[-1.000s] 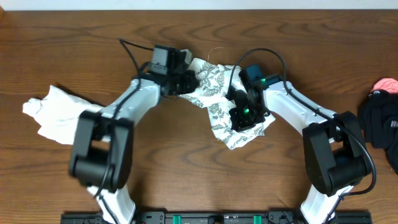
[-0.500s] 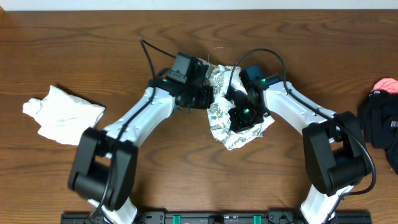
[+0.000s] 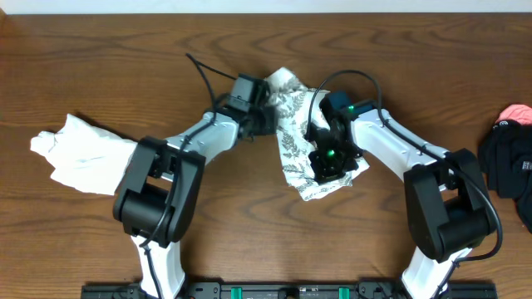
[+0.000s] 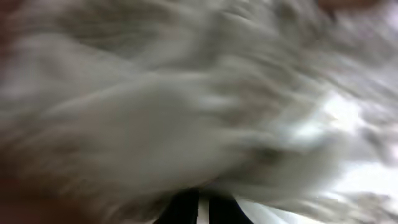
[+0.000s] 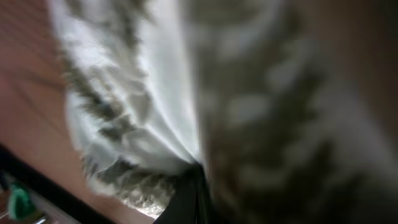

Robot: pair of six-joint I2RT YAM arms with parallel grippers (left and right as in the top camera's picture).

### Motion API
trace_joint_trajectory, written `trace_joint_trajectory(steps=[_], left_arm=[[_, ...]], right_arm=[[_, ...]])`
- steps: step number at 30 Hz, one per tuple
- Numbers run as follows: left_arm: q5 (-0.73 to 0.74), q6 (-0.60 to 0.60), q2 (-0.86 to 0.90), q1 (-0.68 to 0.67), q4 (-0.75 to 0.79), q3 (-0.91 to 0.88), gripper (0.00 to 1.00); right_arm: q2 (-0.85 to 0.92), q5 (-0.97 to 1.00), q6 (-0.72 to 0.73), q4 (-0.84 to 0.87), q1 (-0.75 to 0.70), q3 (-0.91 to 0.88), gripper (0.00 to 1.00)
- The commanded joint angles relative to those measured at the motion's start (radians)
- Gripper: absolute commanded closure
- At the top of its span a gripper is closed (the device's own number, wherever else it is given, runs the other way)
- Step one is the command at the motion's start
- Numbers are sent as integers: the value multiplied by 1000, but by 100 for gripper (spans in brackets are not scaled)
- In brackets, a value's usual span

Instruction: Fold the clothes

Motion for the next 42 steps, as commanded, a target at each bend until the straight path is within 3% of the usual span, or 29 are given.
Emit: trace_joint_trajectory(steps=[1,7,12,19,20,24,26,28,33,36,42], left_arm=[[-77,-4,14,79,6,17,91],[-69,-3,14,152,2,29,91],[112,5,-7,169,-26,29,92],[137,4,-137,141,-179,29,92],[137,5,-162,131,-201,29,92],[137,29,-217,91,-226,29,91],[137,30,-220,69,-220,29,86],[129,33,-219,46,-219,28,83],[48,57,-219,5,-185,28,59],[50,56,-219,-2,-174,28,55],[49,56,-219,-2,-143,28,47]], right_arm=[[3,195,71,-5,12,-37,99],[3,244,98,29,8,-101,99],[-15,225,63,40,10,-102,98],[-225,41,-11,119,7,-102,93],[-261,24,-9,136,6,-102,88],[-393,-4,29,215,-20,-103,36],[-430,-2,64,248,-47,-103,20],[-440,-1,96,269,-79,-103,14],[-391,-1,154,271,-158,-103,10],[-332,0,154,287,-205,-103,1],[-188,-9,121,344,-248,-103,1]])
